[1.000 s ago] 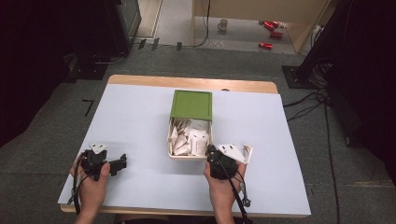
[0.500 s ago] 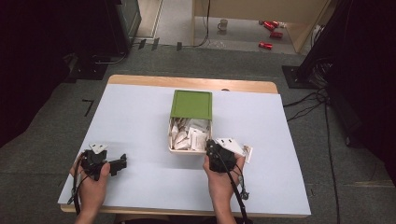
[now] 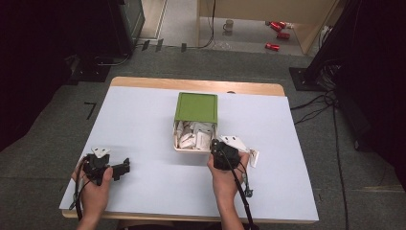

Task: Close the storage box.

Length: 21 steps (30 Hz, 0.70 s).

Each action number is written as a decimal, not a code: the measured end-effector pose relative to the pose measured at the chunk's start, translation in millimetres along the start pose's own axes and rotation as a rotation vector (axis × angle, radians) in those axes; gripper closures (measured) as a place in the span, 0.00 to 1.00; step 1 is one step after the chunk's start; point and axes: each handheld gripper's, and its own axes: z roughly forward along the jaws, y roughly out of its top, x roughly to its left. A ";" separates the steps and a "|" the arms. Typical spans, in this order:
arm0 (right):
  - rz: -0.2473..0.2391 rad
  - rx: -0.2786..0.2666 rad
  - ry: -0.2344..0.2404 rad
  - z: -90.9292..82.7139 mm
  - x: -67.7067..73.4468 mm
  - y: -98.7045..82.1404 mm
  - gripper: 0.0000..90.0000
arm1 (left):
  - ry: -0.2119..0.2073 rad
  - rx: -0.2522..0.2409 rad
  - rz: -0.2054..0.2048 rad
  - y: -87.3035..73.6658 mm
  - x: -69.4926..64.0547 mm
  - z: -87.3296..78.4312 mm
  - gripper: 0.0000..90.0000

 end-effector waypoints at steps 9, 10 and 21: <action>-0.006 0.012 -0.011 8.8 -0.8 3.8 1.00 | 0.000 0.000 0.000 0.0 0.0 0.0 0.00; -0.012 0.010 -0.014 10.1 -0.4 3.4 1.00 | 0.000 0.000 0.000 0.0 0.0 0.0 0.00; -0.014 0.005 -0.032 16.9 1.5 3.8 1.00 | 0.000 0.000 0.000 0.1 0.0 0.0 0.00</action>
